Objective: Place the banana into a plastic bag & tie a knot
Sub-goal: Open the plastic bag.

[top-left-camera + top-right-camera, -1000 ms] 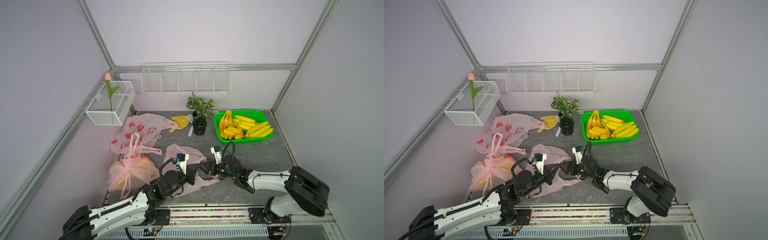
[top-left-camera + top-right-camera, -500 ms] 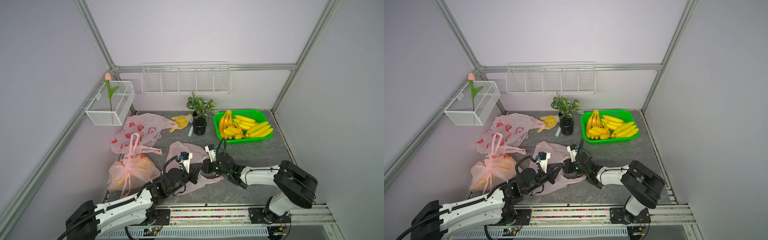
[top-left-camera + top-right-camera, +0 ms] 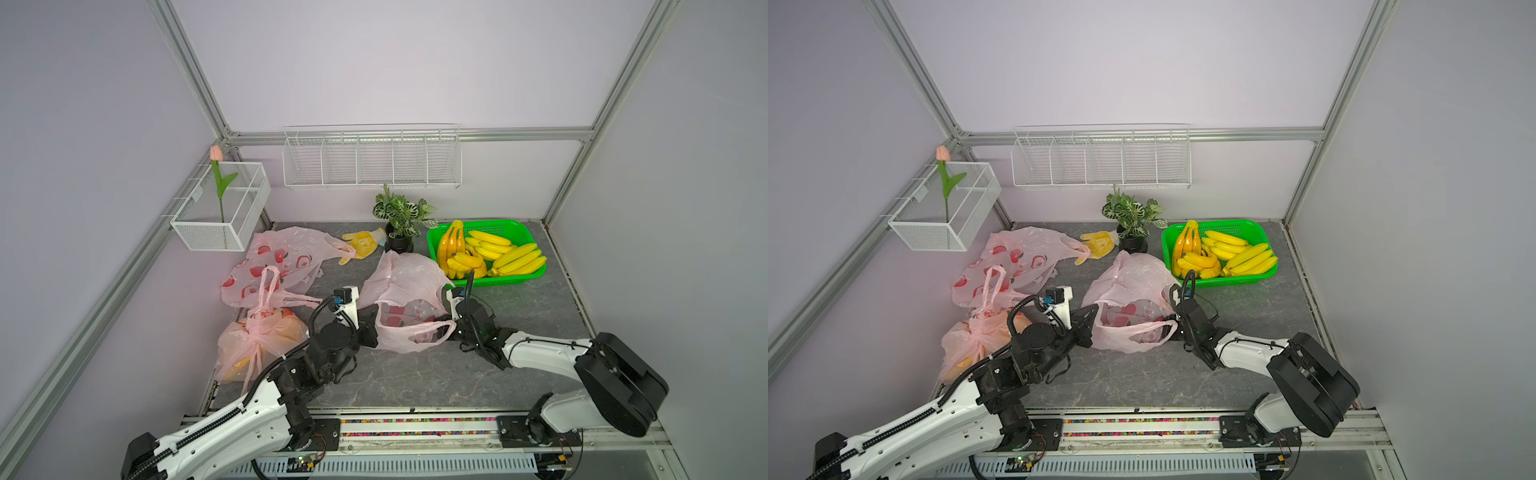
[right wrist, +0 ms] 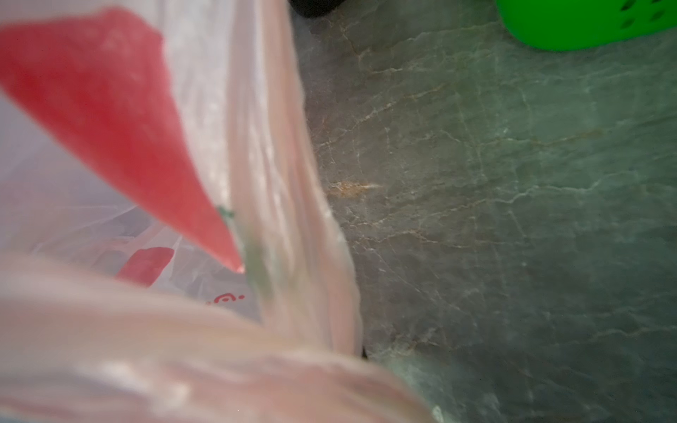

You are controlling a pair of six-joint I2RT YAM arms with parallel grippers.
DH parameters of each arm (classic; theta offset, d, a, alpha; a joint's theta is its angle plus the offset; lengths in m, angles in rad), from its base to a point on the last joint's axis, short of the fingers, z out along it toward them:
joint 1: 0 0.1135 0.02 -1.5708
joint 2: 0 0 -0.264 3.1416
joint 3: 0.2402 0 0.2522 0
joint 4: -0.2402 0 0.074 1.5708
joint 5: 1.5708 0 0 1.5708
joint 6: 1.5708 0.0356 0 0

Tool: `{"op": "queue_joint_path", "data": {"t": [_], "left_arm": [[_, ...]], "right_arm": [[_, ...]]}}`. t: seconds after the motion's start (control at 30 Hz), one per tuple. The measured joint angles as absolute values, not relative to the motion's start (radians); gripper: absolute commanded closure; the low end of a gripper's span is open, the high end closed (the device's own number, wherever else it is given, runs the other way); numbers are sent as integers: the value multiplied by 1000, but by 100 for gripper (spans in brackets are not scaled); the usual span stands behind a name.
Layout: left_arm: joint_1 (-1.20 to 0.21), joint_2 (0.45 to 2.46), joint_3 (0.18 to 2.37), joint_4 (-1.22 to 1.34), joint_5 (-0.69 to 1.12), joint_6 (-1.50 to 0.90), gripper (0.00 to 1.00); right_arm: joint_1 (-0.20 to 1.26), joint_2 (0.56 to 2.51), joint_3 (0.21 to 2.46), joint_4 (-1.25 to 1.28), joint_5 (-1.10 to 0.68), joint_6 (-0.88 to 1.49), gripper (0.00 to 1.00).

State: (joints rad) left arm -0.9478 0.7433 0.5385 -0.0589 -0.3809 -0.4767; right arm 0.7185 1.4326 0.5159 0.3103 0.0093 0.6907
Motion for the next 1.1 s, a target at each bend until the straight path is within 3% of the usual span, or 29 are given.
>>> {"op": "queue_joint_path", "data": {"t": [0.17,0.47,0.63,0.93,1.0,1.1], "left_arm": [[-940,900,693,-189,-339,-411,98],[-940,987,826,-336,-233,-289,38],[-940,998,847,-382,-216,-260,24],[-940,1202,981,-434,-183,-250,25],[-940,1251,1010,-455,-200,-255,32],[-940,1306,1042,-488,-240,-268,59]], "right_arm": [[746,1376,537,260,10,640,93],[837,1266,635,176,64,544,93],[855,1247,646,126,93,516,93],[907,1218,675,89,116,479,93],[915,1208,675,88,120,470,93],[920,1202,675,86,128,463,93]]}}
